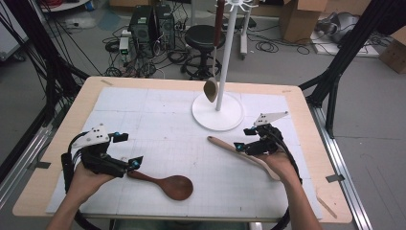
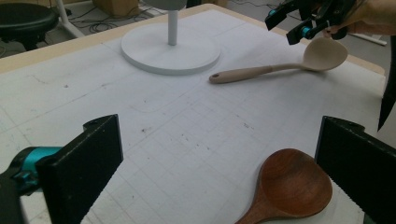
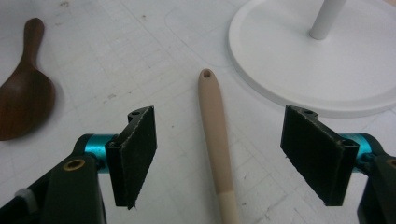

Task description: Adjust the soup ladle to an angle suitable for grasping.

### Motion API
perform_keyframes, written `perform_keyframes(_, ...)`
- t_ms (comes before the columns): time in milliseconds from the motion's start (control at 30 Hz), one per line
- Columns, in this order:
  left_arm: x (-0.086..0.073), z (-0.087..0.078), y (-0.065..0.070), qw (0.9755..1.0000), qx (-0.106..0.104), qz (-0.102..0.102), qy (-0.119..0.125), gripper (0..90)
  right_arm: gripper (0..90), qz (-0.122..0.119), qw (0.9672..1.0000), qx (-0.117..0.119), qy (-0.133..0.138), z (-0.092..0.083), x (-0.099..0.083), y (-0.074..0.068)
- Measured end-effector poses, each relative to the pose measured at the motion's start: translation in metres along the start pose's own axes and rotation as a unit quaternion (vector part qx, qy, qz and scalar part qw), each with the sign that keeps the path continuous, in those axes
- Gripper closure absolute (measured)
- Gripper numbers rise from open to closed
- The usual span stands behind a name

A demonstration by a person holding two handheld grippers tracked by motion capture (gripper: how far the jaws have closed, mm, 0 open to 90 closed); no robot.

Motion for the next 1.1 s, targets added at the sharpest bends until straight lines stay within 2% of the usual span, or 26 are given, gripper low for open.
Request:
perform_keyframes(367,0.0,0.0,0.001,1.0,-0.002,0.0,0.0,1.7,28.4,-0.005,0.9989,0.001,-0.046,0.017,-0.006,0.001)
perform_keyframes(533,0.0,0.0,0.0,1.0,-0.003,-0.001,-0.001,1.7,32.0,-0.01,0.9978,-0.001,-0.065,0.021,-0.009,0.003)
perform_keyframes(867,0.0,0.0,0.001,1.0,-0.004,-0.002,-0.001,1.7,39.5,-0.019,0.9953,0.003,-0.095,0.026,-0.015,0.005)
perform_keyframes(1000,0.0,0.0,0.001,1.0,-0.005,-0.002,0.0,1.7,42.4,-0.024,0.995,0.004,-0.097,0.027,-0.018,0.006)
perform_keyframes(1100,0.0,0.0,0.001,1.0,-0.005,-0.003,0.0,1.7,45.0,-0.019,0.9942,0.006,-0.105,0.029,-0.024,0.007)
Point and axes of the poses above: each handheld gripper's, and its own axes: z roughly forward along the jaws, x roughly out of its top, y roughly to its right, the point moved 2 cm from there along z, roughly forward along the jaws, and after that the axes turned 2 degrees about -y, right-handed, at the moved point
